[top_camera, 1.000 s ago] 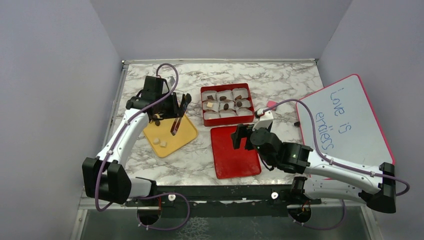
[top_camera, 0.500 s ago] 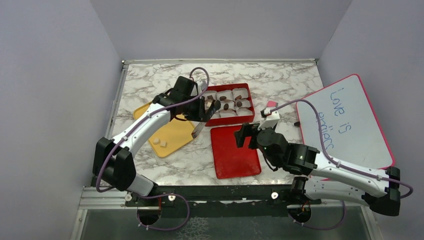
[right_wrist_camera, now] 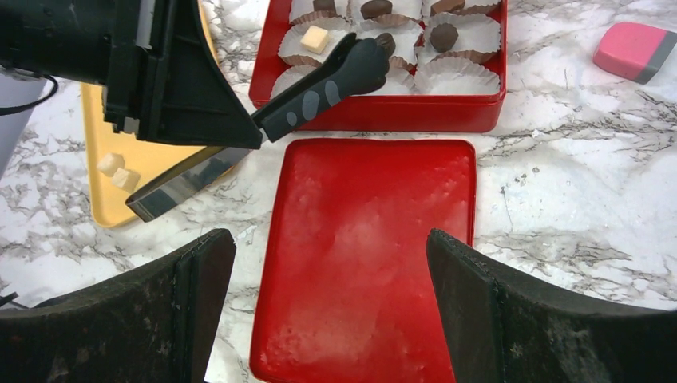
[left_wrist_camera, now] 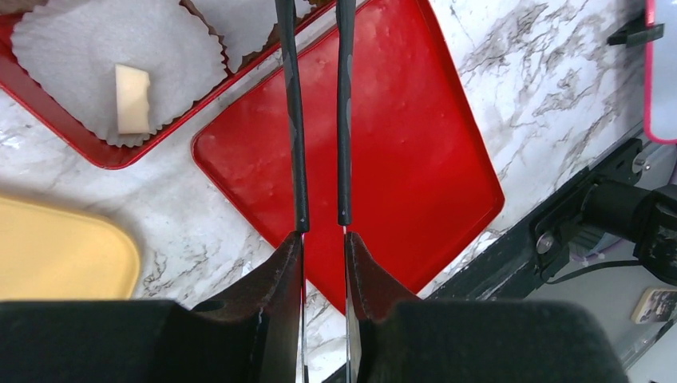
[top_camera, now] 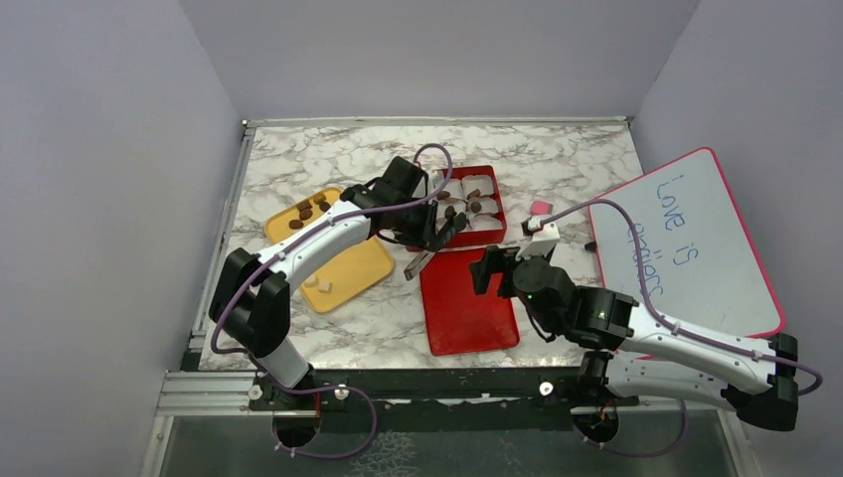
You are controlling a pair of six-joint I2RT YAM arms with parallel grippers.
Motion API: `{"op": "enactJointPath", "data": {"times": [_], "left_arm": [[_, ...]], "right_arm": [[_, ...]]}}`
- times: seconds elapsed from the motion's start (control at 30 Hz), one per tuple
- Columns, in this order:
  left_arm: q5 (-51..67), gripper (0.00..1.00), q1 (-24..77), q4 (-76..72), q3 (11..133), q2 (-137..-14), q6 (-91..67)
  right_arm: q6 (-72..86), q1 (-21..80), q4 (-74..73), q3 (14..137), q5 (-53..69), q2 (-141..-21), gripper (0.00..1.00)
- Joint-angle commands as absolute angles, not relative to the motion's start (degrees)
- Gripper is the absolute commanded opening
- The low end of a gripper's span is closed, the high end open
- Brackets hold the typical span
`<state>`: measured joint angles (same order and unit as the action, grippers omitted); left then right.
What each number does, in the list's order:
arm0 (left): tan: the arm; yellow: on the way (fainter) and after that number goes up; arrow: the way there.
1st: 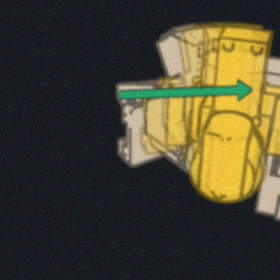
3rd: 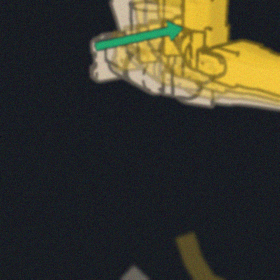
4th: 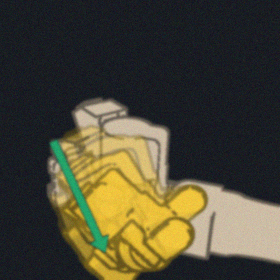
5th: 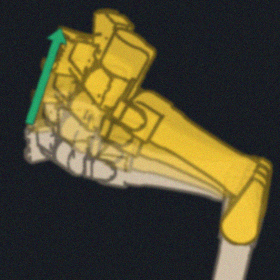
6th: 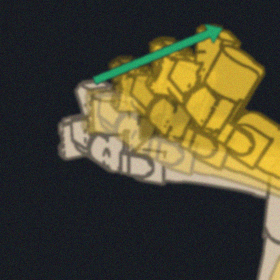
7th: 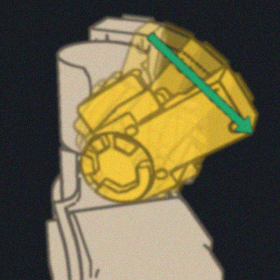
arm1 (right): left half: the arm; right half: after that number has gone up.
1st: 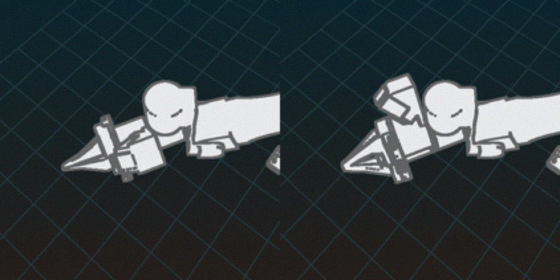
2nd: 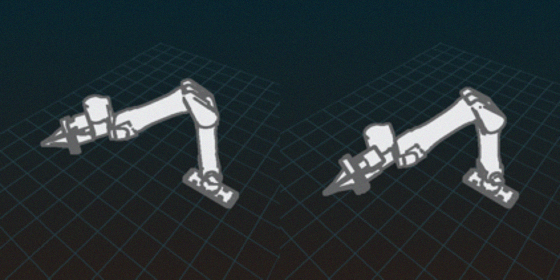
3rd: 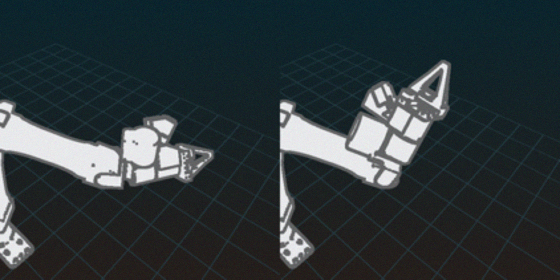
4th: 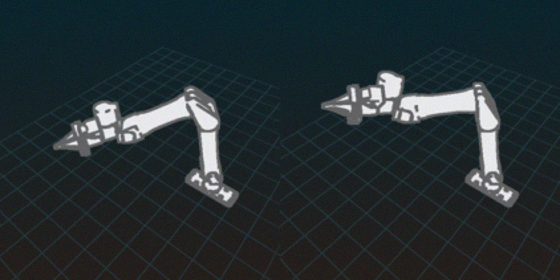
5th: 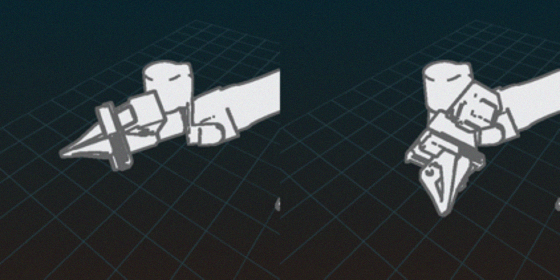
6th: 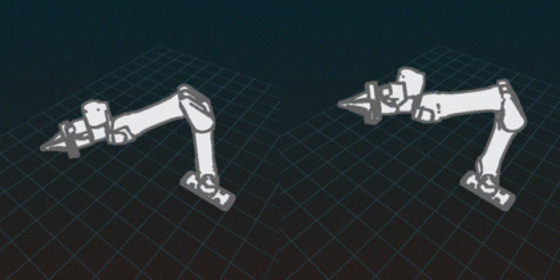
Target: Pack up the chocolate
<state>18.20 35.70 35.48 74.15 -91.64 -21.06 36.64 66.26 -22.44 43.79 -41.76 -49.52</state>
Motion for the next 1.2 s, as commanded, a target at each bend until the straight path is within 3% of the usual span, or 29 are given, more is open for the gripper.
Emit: {"op": "enactJointPath", "data": {"times": [0.0,1.17], "left_arm": [[17.2,0.22,36.7,34.0,76.2,-93.9,-21.6],[14.8,0.32,37.0,34.1,76.8,-95.8,-20.8]], "right_arm": [[38.0,66.1,-23.5,43.1,-44.1,-48.4,0.95],[38.9,66.1,-23.8,42.6,-44.2,-47.9,0.95]]}}
